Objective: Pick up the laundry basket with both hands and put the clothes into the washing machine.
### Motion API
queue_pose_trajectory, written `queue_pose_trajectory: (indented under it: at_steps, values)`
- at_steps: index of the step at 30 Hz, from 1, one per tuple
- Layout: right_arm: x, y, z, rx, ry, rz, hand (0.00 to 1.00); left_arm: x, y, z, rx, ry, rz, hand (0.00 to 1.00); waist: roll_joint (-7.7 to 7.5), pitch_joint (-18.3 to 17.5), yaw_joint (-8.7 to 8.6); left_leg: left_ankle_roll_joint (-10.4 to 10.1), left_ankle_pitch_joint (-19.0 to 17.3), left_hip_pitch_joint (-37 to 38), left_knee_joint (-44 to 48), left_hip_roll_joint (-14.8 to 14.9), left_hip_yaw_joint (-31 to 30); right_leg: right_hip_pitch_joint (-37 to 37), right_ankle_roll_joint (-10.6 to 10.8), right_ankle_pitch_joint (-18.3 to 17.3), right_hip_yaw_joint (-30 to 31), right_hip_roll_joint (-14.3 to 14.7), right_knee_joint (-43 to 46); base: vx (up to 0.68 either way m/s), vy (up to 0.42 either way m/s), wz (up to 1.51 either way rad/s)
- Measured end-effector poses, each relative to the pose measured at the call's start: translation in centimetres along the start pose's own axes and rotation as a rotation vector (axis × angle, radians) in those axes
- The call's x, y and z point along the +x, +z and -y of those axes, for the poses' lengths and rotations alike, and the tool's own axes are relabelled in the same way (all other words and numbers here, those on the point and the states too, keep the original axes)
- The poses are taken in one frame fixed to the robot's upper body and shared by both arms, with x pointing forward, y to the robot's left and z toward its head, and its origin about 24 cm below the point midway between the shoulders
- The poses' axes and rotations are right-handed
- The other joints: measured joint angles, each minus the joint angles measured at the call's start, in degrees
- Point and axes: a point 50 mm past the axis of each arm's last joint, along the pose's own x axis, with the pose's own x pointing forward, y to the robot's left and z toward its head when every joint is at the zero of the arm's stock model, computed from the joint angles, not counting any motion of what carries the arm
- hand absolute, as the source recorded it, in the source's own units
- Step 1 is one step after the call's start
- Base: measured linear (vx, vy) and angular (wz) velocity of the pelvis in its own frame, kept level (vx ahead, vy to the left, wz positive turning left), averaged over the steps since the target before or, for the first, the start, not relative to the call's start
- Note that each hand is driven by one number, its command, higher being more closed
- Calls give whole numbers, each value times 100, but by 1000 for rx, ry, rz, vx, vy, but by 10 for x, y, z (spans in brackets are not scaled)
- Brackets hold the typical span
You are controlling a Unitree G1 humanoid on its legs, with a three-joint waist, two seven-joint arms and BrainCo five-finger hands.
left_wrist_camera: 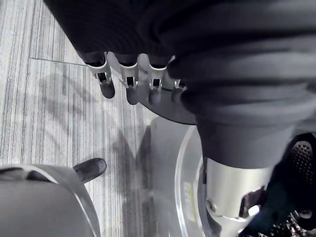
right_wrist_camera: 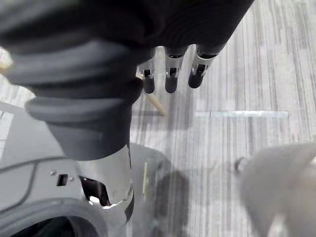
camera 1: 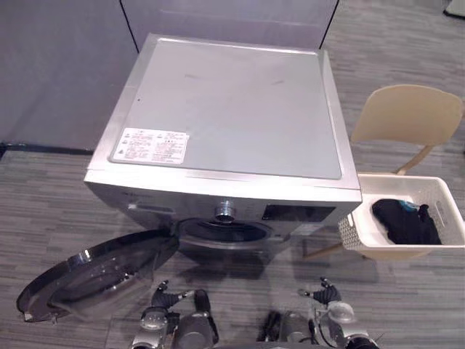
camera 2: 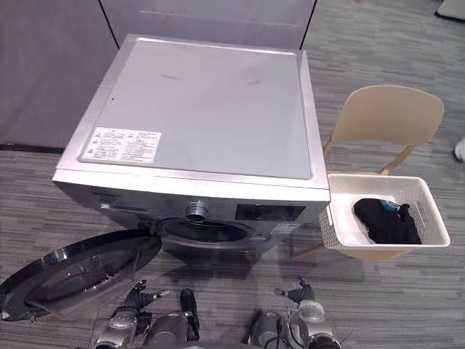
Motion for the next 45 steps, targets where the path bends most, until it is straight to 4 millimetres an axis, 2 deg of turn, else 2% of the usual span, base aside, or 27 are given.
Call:
queue_pose_trajectory:
  at_steps: [1, 3, 7, 10, 14, 17, 19, 21, 22, 23, 25, 26, 27, 28, 29, 31, 33, 36, 37, 38, 39, 40, 41, 42, 43, 44, 45]
  values:
    - [2, 10, 1, -1, -1, 26, 0, 0, -1, 1, -1, -1, -6, 0, 20, -7, 29, -21, -23, -31, 21, 45, 90, 80, -62, 129, 122, 146, -452, -164, -20, -136]
    - [6, 29, 5, 0, -13, 86, 0, 0, 0, 7, 17, -19, -7, 0, 286, 69, -22, -147, -87, -203, 198, 210, 204, 156, -195, 750, 512, 540, -1439, -170, 26, -101]
    - [4, 16, 10, 13, -42, 55, 0, 1, 1, 11, 40, -34, -9, 0, 403, 128, -17, -288, -834, -218, 1099, 188, -1226, 58, -251, 904, 1405, 762, -1468, -72, 27, -117]
    - [2, 8, 15, 25, -59, 39, 0, 1, 3, 15, 69, -50, 3, 0, 429, 133, -17, -306, -1411, -192, 1609, 106, -1513, -180, -235, 1113, 2235, 921, -1510, -37, 110, -153]
    - [-2, -8, 20, 58, -79, -3, 0, 4, 22, 23, 67, -68, 48, 0, 463, 147, -176, -254, -1660, -169, 1860, 99, -1015, -372, -64, 1613, 2858, 971, -1769, -12, 108, -119]
    - [1, 6, 18, 85, -74, 33, 0, 4, 24, 26, 68, -73, 53, 0, 560, 182, -171, -93, -1803, -123, 1952, 144, -906, -856, -195, 2047, 2812, 1108, -1649, -3, 9, -177]
    - [2, 13, 19, 95, -76, 50, 0, 6, 31, 26, 66, -71, 72, 0, 625, 214, -180, -26, -1842, -18, 1764, 270, -159, -1220, -813, 1604, 1312, 937, -1163, -36, -47, -175]
    - [1, 5, 21, 104, -86, 21, 0, 6, 31, 23, 70, -65, 72, 0, 747, 278, -246, -54, -1887, 375, 1551, 369, 586, -1346, -1254, 825, -980, 208, -47, 29, -19, -144]
    - [1, 3, 21, 104, -85, 15, 0, 6, 29, 22, 71, -62, 65, 0, 752, 278, -243, -115, -1924, 486, 1536, 396, 722, -1298, -1256, 753, -1197, 122, 75, 111, -99, -159]
    - [0, -2, 20, 105, -82, 3, 0, 5, 19, 17, 68, -48, 38, 0, 747, 279, -245, -288, -2028, 731, 1572, 470, 1028, -1244, -956, 654, -1224, 159, 228, 155, -165, -162]
    - [-1, -6, 19, 99, -78, -9, 0, 2, 6, 11, 65, -34, 4, 0, 809, 282, -298, -438, -2125, 772, 2235, 825, 1168, -1265, -868, 459, -752, 513, 273, 224, -210, -157]
    - [-2, -11, 18, 82, -71, -24, 0, -1, -6, 7, 61, -24, -24, 0, 869, 290, -298, -286, -2016, 484, 3493, 1365, 943, -1135, -936, 399, -491, 894, 138, 238, -211, -142]
    - [-2, -12, 17, 79, -70, -27, 0, -4, -15, 10, 47, -32, -50, 0, 964, 341, -303, 137, -1688, 113, 4561, 1803, 514, -900, -975, 374, -311, 1239, -54, 286, -245, -140]
    - [-3, -13, 16, 79, -67, -31, 0, -6, -18, 13, 40, -38, -60, 0, 994, 370, -297, 264, -1607, -57, 5049, 1918, 263, -771, -993, 362, -202, 1377, -129, 235, -125, -117]
    - [-5, -20, 17, 77, -71, -48, 0, -7, -21, 13, 13, -33, -70, 0, 989, 427, -273, 195, -1653, -476, 5802, 1906, -261, -497, -1046, 328, 3, 1557, -274, 244, -93, -82]
    - [-6, -26, 18, 89, -76, -70, 0, -6, -17, 11, 1, -26, -52, 0, 896, 484, -223, 127, -1658, -924, 5872, 1493, -621, -145, -1053, 302, 163, 1575, -520, 269, -55, -52]
    - [-5, -21, 18, 106, -76, -61, 0, -6, -12, 12, -27, -25, -25, 0, 787, 520, -108, 113, -1650, -1329, 4967, 979, -714, 161, -931, 379, 367, 1575, -929, 285, -32, -40]
    - [0, -2, 13, 119, -62, -14, 0, -6, -9, 15, -59, -24, -13, 0, 786, 536, 20, -375, -1208, -1548, 2084, 268, -686, 458, -732, 462, 636, 1578, -1385, 313, 28, -45]
    - [2, 4, 10, 123, -54, -2, 0, -7, -11, 15, -68, -21, -21, 0, 759, 553, 155, -203, -477, -1403, 1377, 70, -705, 610, -648, 474, 827, 1538, -1520, 413, 65, -61]
    - [2, 7, 7, 123, -48, 7, 0, -7, -11, 14, -68, -19, -23, 0, 628, 528, 296, -4, -188, -1247, 1099, -121, -678, 679, -625, 528, 1030, 1429, -1642, 441, 78, -51]
    - [3, 10, 7, 125, -48, 15, 0, -6, -9, 13, -68, -16, -19, 0, 583, 532, 288, 58, -193, -1270, 1185, -170, -719, 688, -624, 530, 1062, 1369, -1652, 472, 100, -19]
    - [5, 17, 7, 115, -47, 32, 0, -6, -10, 11, -76, -7, -21, 0, 590, 561, 239, 478, -371, -1393, 1796, -53, -768, 815, -506, 605, 1251, 1381, -1712, 454, 159, -18]
    - [5, 21, 0, 109, -27, 43, 0, -7, -17, 9, -99, 6, -45, 0, 516, 580, 316, 616, -789, -1653, 2686, 35, -667, 988, -404, 569, 1468, 1368, -1562, 532, 189, -22]
    - [4, 18, -2, 109, -24, 37, 0, -8, -19, 8, -109, 15, -56, 0, 484, 531, 282, 553, -822, -1658, 2703, 26, -681, 974, -213, 413, 1449, 1319, -1314, 435, 172, -40]
    - [3, 13, 0, 94, -28, 29, 0, -11, -25, 12, -98, 3, -70, 0, 613, 443, 267, 611, -816, -1482, 2422, 89, -695, 768, 114, 148, 1379, 1347, -500, 437, 179, -12]
    - [1, 11, -4, 84, -15, 27, 0, -11, -27, 12, -81, 4, -80, 0, 552, 383, 246, 668, -1278, -1076, 2155, 23, -714, 196, 373, -129, 1325, 1069, 1154, 451, 171, 20]
    - [0, 5, -10, 82, 0, 5, 0, -8, -23, 5, -27, 6, -61, 0, 283, 374, 121, 758, -1357, -805, 1976, -289, -761, -479, 394, 105, 1203, 526, 2894, 541, 166, 55]
